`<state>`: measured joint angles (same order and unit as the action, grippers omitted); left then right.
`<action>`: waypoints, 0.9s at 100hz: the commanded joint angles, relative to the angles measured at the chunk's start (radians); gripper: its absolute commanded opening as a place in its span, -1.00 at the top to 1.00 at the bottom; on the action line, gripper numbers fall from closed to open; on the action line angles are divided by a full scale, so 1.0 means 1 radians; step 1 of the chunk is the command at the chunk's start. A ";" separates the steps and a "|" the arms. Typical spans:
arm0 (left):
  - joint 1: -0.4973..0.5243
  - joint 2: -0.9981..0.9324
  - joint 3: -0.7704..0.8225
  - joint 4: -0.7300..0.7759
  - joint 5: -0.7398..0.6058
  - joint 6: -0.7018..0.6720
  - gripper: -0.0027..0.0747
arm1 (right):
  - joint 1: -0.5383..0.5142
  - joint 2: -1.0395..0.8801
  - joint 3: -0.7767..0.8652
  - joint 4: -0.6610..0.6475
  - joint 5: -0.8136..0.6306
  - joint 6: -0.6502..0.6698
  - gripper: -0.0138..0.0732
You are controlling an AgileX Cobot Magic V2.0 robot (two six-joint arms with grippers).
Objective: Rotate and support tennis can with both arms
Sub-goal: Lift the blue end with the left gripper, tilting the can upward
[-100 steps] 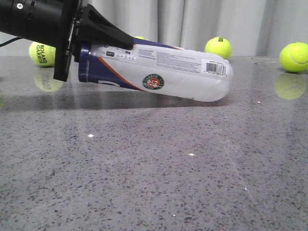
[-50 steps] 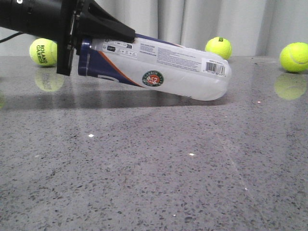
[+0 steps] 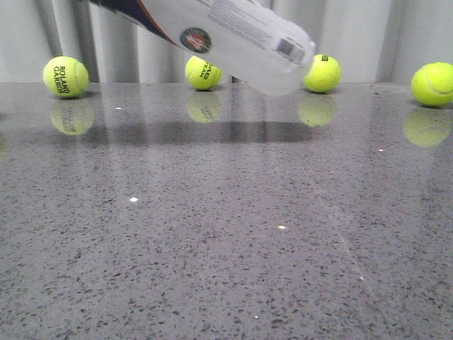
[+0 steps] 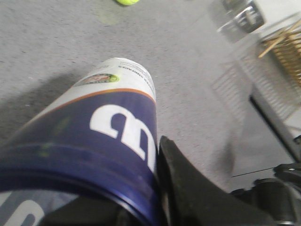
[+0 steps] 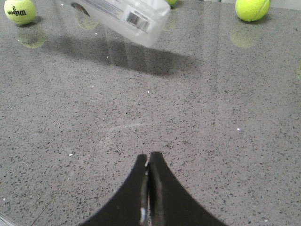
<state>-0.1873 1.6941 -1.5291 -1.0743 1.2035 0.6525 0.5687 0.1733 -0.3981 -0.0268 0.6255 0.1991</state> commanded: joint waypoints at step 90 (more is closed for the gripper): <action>-0.226 -0.260 -0.066 0.746 0.079 -0.415 0.98 | -0.003 0.010 -0.023 -0.015 -0.081 -0.003 0.84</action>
<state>-0.4053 1.4709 -1.5850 -0.2966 1.2619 0.2499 0.5687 0.1733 -0.3981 -0.0268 0.6238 0.1991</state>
